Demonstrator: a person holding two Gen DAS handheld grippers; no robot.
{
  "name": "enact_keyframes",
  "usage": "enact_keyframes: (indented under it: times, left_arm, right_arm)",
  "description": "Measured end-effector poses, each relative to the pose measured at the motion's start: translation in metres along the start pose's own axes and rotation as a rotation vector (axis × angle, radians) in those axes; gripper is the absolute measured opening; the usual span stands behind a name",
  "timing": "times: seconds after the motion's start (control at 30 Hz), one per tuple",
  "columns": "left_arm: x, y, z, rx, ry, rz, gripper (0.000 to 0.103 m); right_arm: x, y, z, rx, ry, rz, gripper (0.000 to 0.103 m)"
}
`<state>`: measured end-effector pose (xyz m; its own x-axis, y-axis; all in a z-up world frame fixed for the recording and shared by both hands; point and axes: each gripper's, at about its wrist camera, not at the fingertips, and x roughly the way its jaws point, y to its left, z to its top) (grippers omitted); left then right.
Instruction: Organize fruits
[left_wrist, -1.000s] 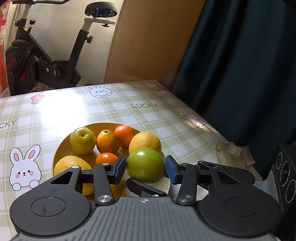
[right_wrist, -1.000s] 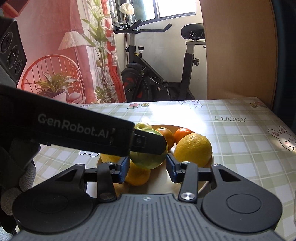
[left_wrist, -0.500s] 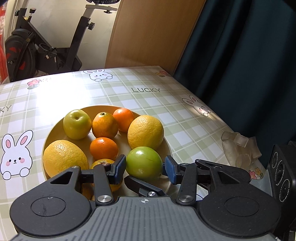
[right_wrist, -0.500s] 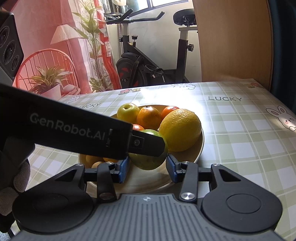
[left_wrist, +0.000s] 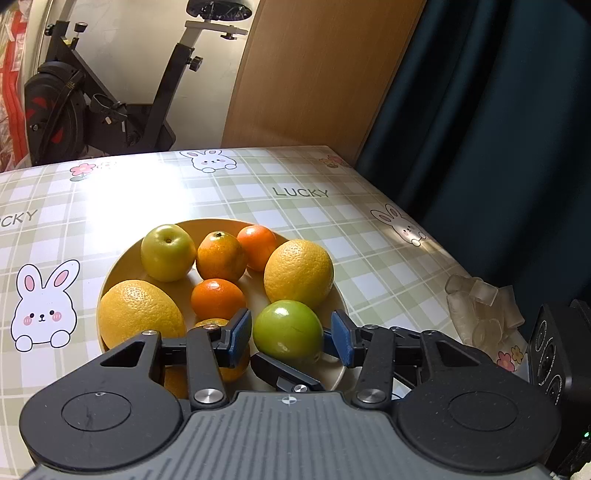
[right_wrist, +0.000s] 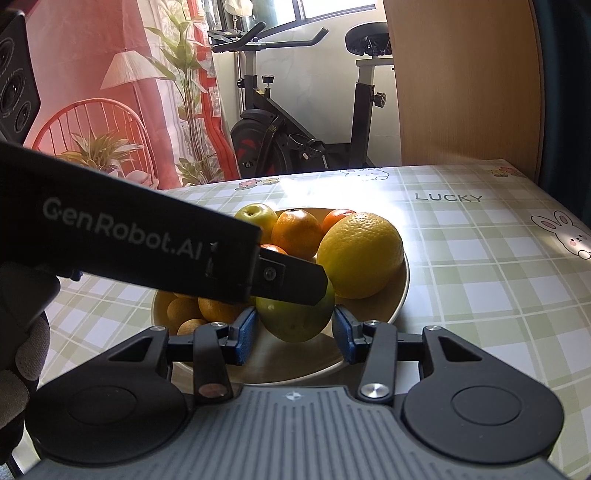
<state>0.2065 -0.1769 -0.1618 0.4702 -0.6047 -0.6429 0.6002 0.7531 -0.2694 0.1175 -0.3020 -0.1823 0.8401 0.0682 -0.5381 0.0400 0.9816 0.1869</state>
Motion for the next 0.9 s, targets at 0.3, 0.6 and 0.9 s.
enact_keyframes:
  times: [0.3,0.6,0.9]
  left_arm:
    - [-0.031,0.014,-0.008,-0.075,-0.080,0.038,0.052]
    - [-0.059,0.032,-0.019,-0.126,-0.128,0.117,0.074]
    - [-0.091,0.042,-0.018,-0.138,-0.185,0.184,0.088]
  right_arm:
    - [0.000,0.002,-0.001,-0.011,-0.006,-0.011,0.047]
    - [0.000,0.009,-0.002,-0.037,-0.010,-0.035,0.049]
    - [-0.010,0.013,-0.005,-0.049,-0.063,-0.065,0.063]
